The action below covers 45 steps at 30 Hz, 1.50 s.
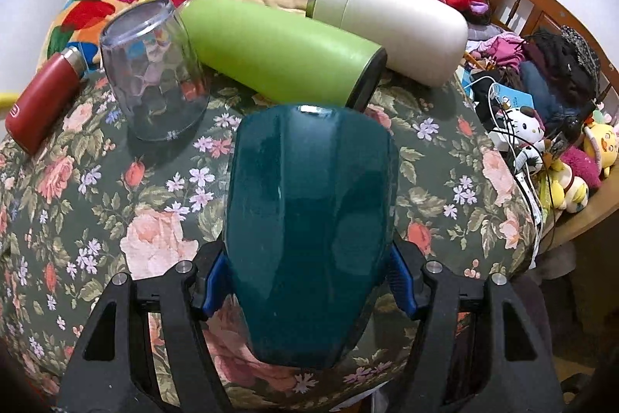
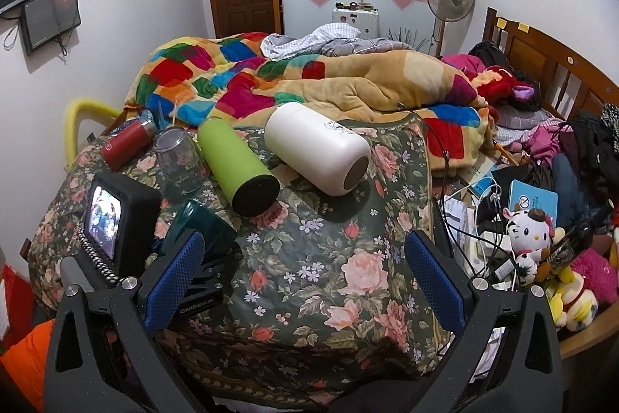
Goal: Flip cup upright
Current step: 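Lift the teal cup with the right tool and rotate it upright, then lower the upright teal cup onto the bedspread with the right tool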
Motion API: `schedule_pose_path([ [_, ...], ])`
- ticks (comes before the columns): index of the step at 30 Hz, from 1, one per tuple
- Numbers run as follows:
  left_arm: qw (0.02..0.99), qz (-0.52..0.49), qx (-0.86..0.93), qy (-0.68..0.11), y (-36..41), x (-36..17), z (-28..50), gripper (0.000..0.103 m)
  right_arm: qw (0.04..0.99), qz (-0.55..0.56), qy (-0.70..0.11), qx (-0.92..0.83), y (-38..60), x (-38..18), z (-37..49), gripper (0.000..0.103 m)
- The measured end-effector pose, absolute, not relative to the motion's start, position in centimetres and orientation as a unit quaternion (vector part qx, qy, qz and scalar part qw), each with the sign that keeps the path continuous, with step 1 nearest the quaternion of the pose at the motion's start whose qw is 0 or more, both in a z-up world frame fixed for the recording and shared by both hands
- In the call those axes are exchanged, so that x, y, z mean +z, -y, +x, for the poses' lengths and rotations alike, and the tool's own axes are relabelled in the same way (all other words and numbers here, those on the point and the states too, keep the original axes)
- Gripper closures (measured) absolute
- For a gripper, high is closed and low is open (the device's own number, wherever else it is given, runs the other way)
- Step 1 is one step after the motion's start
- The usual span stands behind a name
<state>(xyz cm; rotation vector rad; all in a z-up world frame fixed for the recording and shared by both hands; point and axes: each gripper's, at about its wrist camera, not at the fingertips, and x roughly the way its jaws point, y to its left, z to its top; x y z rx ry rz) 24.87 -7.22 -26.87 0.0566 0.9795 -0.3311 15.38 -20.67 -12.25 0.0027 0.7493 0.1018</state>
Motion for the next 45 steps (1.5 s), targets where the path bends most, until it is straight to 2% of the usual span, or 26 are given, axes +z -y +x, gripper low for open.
schedule_pose_path([
  [8, 0.876, 0.037, -0.165, -0.453, 6.1, -24.8, 22.8, 0.024, 0.929, -0.001, -0.367, 0.051, 19.7, -12.2, 15.4, 0.0],
  [14, 0.909, 0.026, -0.117, -0.399, 1.7, -20.9, 20.1, 0.015, 0.914, 0.017, -0.397, 0.083, 18.1, -13.8, 16.5, 0.0],
  [19, 0.922, 0.042, -0.055, -0.381, -2.1, -20.0, 19.3, 0.015, 0.886, 0.043, -0.446, 0.121, 16.0, -16.6, 18.3, 0.0],
  [31, 0.921, -0.001, -0.018, -0.388, -7.1, -21.2, 17.3, 0.015, 0.809, 0.089, -0.554, 0.172, 12.1, -22.1, 23.2, 0.014],
  [36, 0.92, -0.013, -0.019, -0.391, -7.4, -21.6, 17.5, 0.015, 0.806, 0.069, -0.563, 0.168, 10.6, -22.6, 24.2, 0.017],
  [40, 0.92, -0.012, -0.021, -0.392, -7.2, -21.7, 17.5, 0.015, 0.809, 0.037, -0.563, 0.166, 9.9, -22.6, 25.1, 0.031],
  [45, 0.921, -0.011, -0.025, -0.39, -6.8, -21.4, 17.4, 0.015, 0.81, 0.015, -0.561, 0.171, 9.7, -22.3, 25.1, 0.031],
])
